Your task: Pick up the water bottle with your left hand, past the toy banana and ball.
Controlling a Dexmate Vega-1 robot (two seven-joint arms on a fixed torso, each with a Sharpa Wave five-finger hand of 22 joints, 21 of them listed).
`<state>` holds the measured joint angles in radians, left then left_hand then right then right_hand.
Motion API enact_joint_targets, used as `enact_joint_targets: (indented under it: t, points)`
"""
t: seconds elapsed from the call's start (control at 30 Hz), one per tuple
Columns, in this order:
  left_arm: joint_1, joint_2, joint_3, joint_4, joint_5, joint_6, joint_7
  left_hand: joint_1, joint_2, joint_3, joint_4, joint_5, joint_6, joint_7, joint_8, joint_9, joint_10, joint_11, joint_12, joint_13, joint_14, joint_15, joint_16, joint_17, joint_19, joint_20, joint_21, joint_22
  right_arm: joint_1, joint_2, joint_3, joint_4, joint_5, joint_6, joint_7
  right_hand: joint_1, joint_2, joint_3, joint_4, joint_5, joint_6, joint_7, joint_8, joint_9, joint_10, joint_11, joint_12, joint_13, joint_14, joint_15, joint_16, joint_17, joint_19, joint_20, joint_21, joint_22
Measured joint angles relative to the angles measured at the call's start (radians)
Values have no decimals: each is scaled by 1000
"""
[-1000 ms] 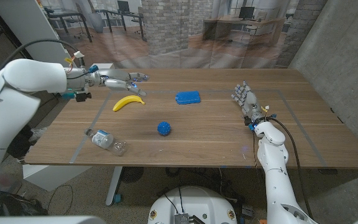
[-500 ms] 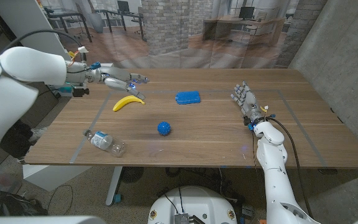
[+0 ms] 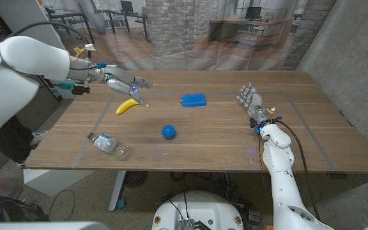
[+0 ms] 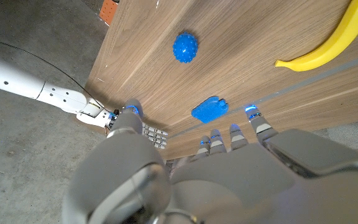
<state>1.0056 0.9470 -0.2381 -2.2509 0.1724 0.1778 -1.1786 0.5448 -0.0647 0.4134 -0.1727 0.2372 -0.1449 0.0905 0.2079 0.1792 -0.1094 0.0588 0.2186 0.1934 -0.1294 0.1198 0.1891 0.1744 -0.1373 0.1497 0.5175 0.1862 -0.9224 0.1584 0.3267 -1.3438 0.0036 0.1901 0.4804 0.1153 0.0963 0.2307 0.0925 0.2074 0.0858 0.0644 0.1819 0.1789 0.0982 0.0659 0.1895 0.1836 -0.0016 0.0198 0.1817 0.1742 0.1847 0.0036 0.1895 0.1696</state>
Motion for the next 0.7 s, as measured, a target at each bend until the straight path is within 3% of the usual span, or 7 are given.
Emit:
enact_joint_targets:
  t: [0.7]
  points:
    - [-51, 91, 62, -54, 39, 38, -71, 101, -3, 3, -2, 22, 13, 2, 0, 0, 27, -5, 4, 0, 10, -1, 0, 0, 23, 13, -11, 0, 16, -1, -1, 31, 21, 39, 0, -6, -6, 0, 0, 0, 6, -6, 0, 0, 6, 6, 0, 0, 0, 0, 0, 0, 0, 0, 0, 0]
